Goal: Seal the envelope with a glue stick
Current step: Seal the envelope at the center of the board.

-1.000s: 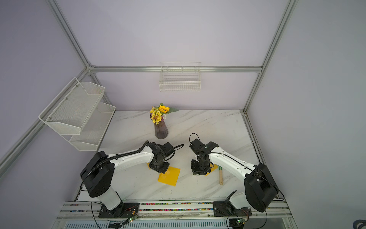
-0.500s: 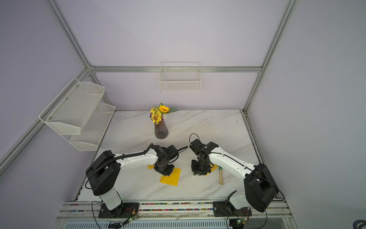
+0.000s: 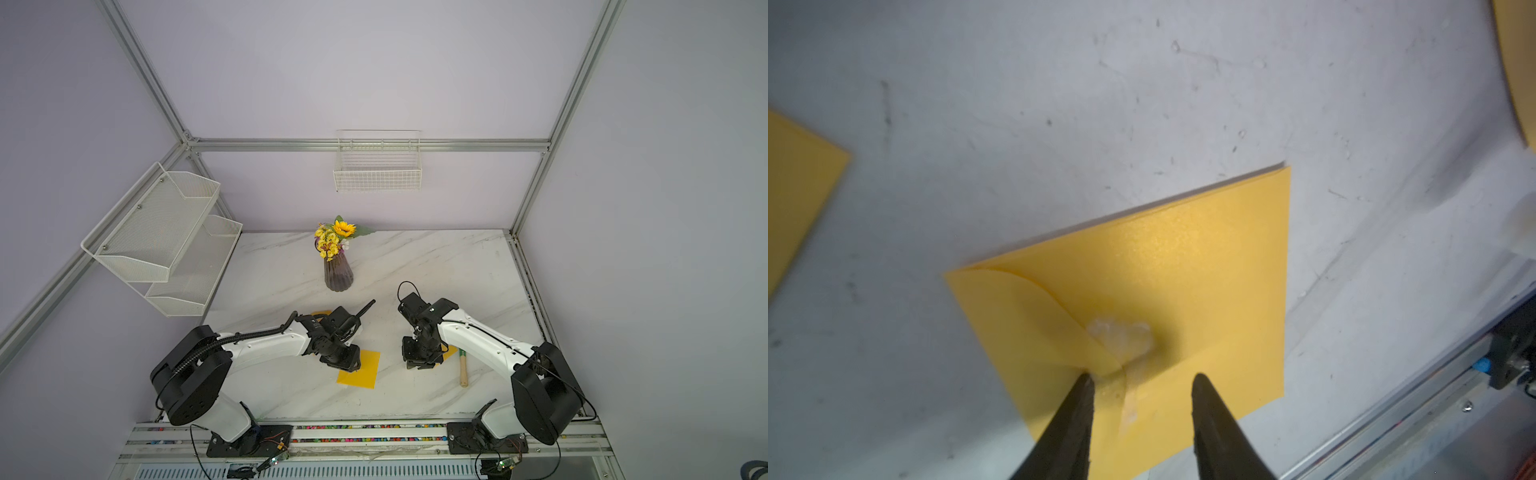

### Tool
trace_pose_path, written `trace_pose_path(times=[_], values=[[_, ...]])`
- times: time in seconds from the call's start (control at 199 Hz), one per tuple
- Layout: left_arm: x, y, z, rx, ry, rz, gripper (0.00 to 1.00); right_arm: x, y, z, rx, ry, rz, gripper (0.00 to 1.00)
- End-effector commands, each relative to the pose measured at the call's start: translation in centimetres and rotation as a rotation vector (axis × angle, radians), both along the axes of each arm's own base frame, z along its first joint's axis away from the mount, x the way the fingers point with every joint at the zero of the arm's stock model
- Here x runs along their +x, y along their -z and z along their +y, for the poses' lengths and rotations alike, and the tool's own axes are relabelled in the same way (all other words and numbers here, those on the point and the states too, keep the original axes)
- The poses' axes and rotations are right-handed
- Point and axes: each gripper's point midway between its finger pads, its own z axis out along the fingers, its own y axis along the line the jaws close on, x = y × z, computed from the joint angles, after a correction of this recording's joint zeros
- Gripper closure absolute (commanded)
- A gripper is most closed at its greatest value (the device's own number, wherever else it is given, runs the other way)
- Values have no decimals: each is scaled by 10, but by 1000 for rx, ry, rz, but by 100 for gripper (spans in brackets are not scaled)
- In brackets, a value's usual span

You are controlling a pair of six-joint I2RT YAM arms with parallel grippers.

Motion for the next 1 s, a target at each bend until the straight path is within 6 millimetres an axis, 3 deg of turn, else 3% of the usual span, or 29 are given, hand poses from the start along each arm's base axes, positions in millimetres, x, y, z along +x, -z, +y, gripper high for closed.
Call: trace_pose_path(times=[0.0, 0.341, 0.552, 0.998], values=[[-14, 18, 11, -35, -42, 83, 66, -2, 3, -3, -6, 2, 6, 100], [-9, 24, 29, 46, -20, 96, 85, -5, -2, -8, -11, 24, -5, 100], [-7, 29, 35, 174, -2, 57, 87, -3, -4, -7, -12, 20, -6, 100], [-37, 57, 41, 463, 33, 4, 86, 0, -11, -5, -2, -1, -23, 100]])
